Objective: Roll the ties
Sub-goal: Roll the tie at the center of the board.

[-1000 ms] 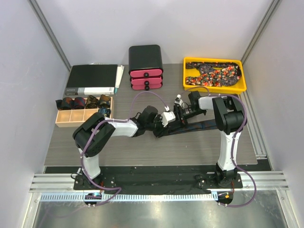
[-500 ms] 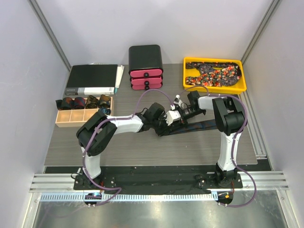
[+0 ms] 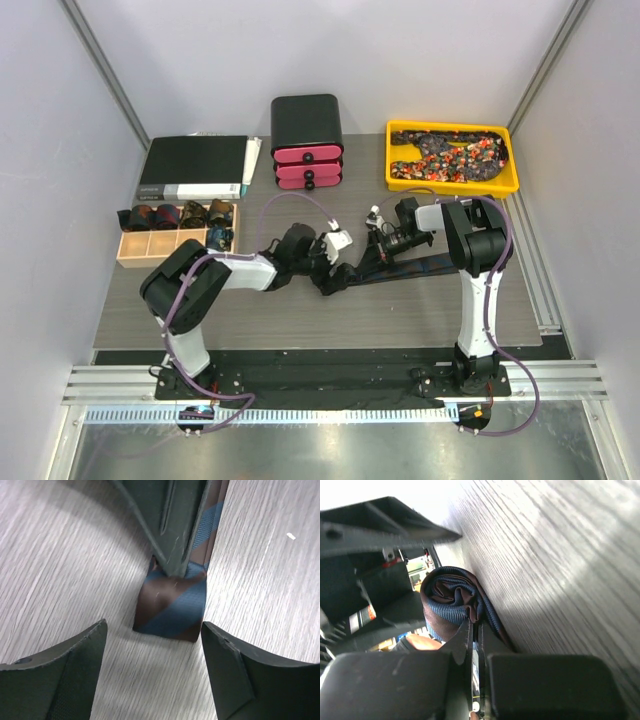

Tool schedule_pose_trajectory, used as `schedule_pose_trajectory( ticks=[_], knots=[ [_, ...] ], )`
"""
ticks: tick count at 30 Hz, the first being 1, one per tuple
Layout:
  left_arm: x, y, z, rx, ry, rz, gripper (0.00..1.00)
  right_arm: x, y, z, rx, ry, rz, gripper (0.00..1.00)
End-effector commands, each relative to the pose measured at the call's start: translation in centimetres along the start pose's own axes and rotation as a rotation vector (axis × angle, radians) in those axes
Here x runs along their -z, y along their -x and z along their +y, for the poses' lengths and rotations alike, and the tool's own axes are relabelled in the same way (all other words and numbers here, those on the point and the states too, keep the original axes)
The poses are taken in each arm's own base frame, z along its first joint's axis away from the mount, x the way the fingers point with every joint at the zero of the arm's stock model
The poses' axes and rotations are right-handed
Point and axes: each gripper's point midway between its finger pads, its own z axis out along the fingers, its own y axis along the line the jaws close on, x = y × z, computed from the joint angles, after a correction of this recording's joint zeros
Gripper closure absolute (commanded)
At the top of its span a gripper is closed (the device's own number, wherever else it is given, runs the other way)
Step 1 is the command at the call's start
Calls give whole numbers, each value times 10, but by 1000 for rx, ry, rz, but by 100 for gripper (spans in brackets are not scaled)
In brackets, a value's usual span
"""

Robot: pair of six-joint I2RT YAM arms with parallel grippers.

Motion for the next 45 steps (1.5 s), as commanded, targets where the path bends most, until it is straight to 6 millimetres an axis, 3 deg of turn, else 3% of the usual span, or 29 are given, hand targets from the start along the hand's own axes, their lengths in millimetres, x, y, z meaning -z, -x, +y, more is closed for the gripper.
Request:
schedule_pose_trajectory(
  ticks=[1, 4, 9, 11, 13, 15, 19, 22, 26, 30, 33, 41, 42, 43, 44, 45],
  knots=[
    [1, -2, -13, 108, -70, -126, 21, -8, 3, -37, 17, -117, 4, 99],
    [-8, 8, -13, 119, -86, -201, 17, -9, 1, -39, 16, -117, 5, 99],
    [-26, 7, -19, 62, -107, -220, 20, -10, -1, -40, 12, -115, 7, 99],
    [-31, 2, -13, 51, -71, -191, 37, -9, 2, -38, 17, -112, 2, 99],
    [-32, -22, -12, 42, -53, -70, 57, -6, 6, -31, 30, -110, -9, 99],
    [-28, -23, -11, 16, -48, -21, 65, -3, 11, -25, 42, -114, -22, 95],
    [-11, -49, -24, -48, -102, 111, 76, 13, 29, 1, 75, -105, -58, 74],
    [-7, -59, -26, -74, -93, 171, 78, 30, 35, 20, 102, -102, -82, 58],
    [-6, -72, -26, -116, -77, 263, 78, 44, 22, 38, 99, -97, -71, 48],
    [-11, -81, -22, -124, -58, 342, 78, 44, 9, 49, 94, -68, -65, 48],
    [-13, -84, -20, -122, -50, 365, 77, 36, -2, 45, 79, -78, -49, 48],
    [-14, -98, -24, -167, -67, 440, 72, 15, -2, 25, 94, -144, -41, 51],
    [-14, -100, -24, -170, -66, 447, 72, 14, -1, 21, 93, -152, -40, 55],
    [-14, -100, -24, -172, -66, 457, 71, 13, -1, 18, 96, -161, -40, 74],
    [-13, -101, -23, -171, -61, 461, 71, 13, -1, 13, 88, -175, -39, 86],
    [-13, -101, -21, -172, -50, 465, 70, 14, -3, 6, 75, -194, -38, 89]
  ],
)
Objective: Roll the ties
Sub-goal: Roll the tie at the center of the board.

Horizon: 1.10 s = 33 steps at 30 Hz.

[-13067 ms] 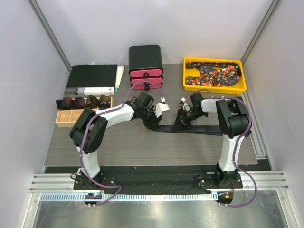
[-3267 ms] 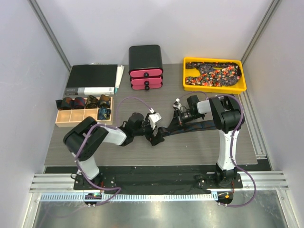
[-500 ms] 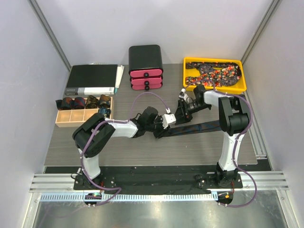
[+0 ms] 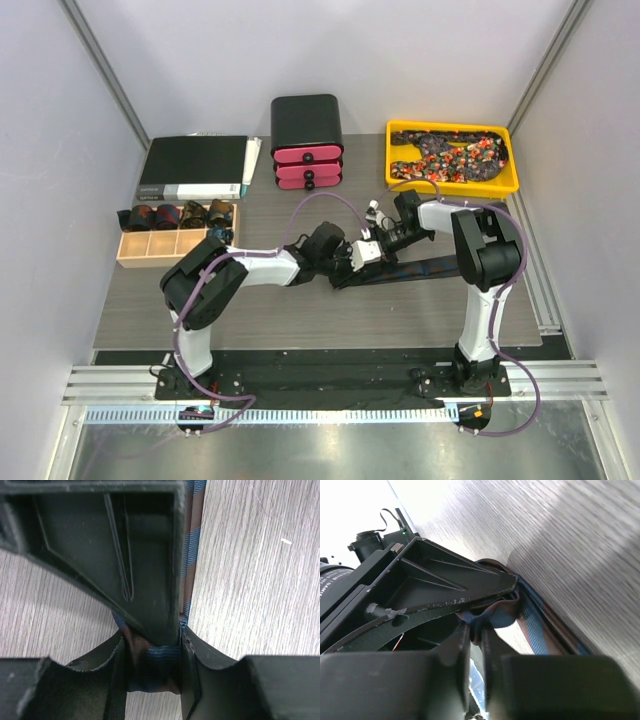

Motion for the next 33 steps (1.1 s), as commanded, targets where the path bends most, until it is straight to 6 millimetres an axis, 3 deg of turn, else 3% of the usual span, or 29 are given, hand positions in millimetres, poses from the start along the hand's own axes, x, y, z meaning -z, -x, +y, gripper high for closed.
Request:
schedule_pose_trajectory(
  ticks=[1, 4, 6, 7, 9, 11, 15, 17, 25, 31, 33],
  knots=[
    [11, -111, -28, 69, -42, 374, 68, -1, 4, -23, 9, -78, -24, 94],
    [13, -104, -25, 118, -40, 319, 58, 1, -3, -40, -26, -107, -19, 99],
    [17, -83, -13, 167, -24, 212, 48, 1, -9, -52, -59, -114, -9, 99],
    [19, -78, -21, 192, -76, 160, 43, 2, -9, -55, -71, -111, -11, 99],
    [24, -51, -10, 223, -65, 27, 34, -1, -11, -64, -100, -106, -1, 99],
    [32, -38, -16, 242, -98, -63, 24, -2, -13, -70, -100, -103, 7, 99],
    [31, -11, -10, 179, -91, -218, 14, -6, -17, -78, -111, -102, 21, 99],
    [26, -7, -10, 175, -106, -233, 11, -7, -18, -83, -116, -108, 27, 99],
    [2, 1, -7, 106, -123, -270, 13, -10, -21, -86, -115, -102, 40, 99],
    [-14, -7, -11, 4, -121, -197, 35, -9, -19, -81, -92, -87, 36, 99],
    [-15, -20, -15, 5, -133, -118, 46, -9, -16, -78, -82, -89, 38, 99]
  ],
)
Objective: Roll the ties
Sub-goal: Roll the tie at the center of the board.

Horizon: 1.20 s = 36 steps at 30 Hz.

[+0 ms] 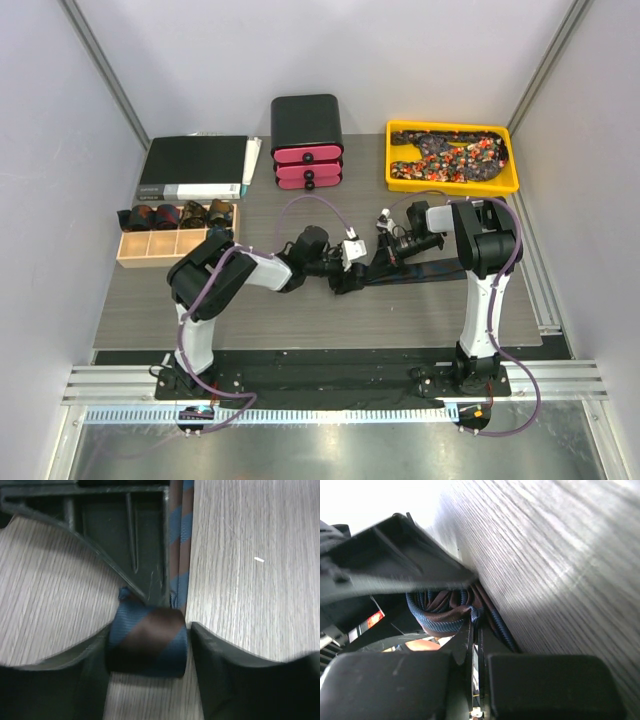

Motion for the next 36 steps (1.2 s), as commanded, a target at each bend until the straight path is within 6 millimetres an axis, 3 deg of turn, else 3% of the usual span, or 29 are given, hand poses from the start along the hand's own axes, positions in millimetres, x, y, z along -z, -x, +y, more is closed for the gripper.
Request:
schedule_pose_trajectory(
  ticks=[1, 4, 8, 10, 13, 16, 17, 20, 26, 31, 34, 36],
  knots=[
    [-1, -33, -12, -25, -35, 166, 61, -8, -6, -39, 8, -166, 44, 98],
    [7, -51, -13, 3, -29, 271, 80, 0, 0, -30, 19, -155, 47, 86],
    [17, -70, -12, 30, -21, 395, 85, 27, 26, -7, 92, -154, -11, 56],
    [23, -82, -14, 54, -26, 474, 86, 38, 28, 3, 96, -166, -14, 52],
    [26, -93, -4, 70, 21, 551, 88, 52, 21, 9, 83, -195, -9, 52],
    [25, -91, 0, 85, 46, 559, 90, 53, 3, 1, 46, -240, 13, 58],
    [26, -91, 0, 93, 54, 560, 90, 51, -7, -8, 10, -261, 30, 63],
    [26, -86, 0, 121, 62, 538, 91, 47, -13, -25, -30, -305, 31, 73],
    [31, -64, -6, 66, 22, 428, 90, 41, -2, -65, -32, -408, 36, 76],
    [37, -45, -9, -24, -40, 367, 86, 34, 11, -66, -1, -459, 38, 78],
    [39, -41, -12, -58, -78, 363, 85, 32, 10, -67, -4, -468, 53, 79],
    [41, -49, -17, -60, -107, 398, 84, 31, 8, -67, -2, -470, 58, 79]
  ],
)
